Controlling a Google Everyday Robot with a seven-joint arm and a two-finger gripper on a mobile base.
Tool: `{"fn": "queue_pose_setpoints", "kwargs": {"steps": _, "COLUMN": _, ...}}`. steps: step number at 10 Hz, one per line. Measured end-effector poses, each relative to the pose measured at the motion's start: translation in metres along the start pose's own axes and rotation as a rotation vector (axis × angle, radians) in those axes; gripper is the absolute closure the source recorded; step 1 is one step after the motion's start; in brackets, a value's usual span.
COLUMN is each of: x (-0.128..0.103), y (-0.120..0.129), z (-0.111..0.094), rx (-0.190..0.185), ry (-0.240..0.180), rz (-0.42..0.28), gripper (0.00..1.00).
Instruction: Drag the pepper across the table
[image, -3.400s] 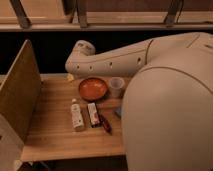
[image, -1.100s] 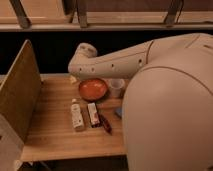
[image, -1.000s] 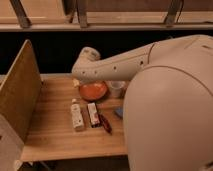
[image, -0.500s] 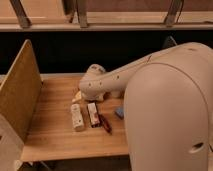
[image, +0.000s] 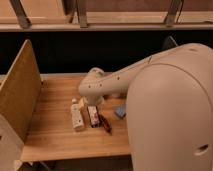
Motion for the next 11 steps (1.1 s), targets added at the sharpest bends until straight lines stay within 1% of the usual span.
{"fn": "queue_pose_setpoints", "kwargs": {"steps": 3, "x": 0.001, "y": 0.000, "z": 0.000, "rx": 0.001, "ry": 0.002, "rz": -0.002, "gripper": 0.20}}
{"fn": "queue_pose_setpoints", "kwargs": {"steps": 4, "x": 0.006, "y": -0.005, "z": 0.002, "rx": 0.002, "ry": 0.008, "rz": 0.008, "gripper": 0.20}}
{"fn": "queue_pose_setpoints", "kwargs": {"steps": 5, "x": 0.015, "y": -0.017, "z": 0.005, "rx": 0.009, "ry": 0.022, "rz": 0.037, "gripper": 0.20}}
{"fn": "queue_pose_setpoints", "kwargs": {"steps": 6, "x": 0.031, "y": -0.036, "z": 0.011, "rx": 0.016, "ry": 0.042, "rz": 0.086, "gripper": 0.20}}
{"fn": "queue_pose_setpoints", "kwargs": {"steps": 7, "x": 0.044, "y": -0.049, "z": 0.014, "rx": 0.021, "ry": 0.059, "rz": 0.118, "gripper": 0.20}}
{"fn": "queue_pose_setpoints", "kwargs": {"steps": 9, "x": 0.065, "y": -0.073, "z": 0.018, "rx": 0.040, "ry": 0.082, "rz": 0.165, "gripper": 0.20}}
{"fn": "queue_pose_setpoints", "kwargs": {"steps": 10, "x": 0.070, "y": -0.083, "z": 0.018, "rx": 0.052, "ry": 0.085, "rz": 0.181, "gripper": 0.20}}
{"fn": "queue_pose_setpoints", "kwargs": {"steps": 11, "x": 0.070, "y": -0.085, "z": 0.018, "rx": 0.054, "ry": 0.083, "rz": 0.180, "gripper": 0.20}}
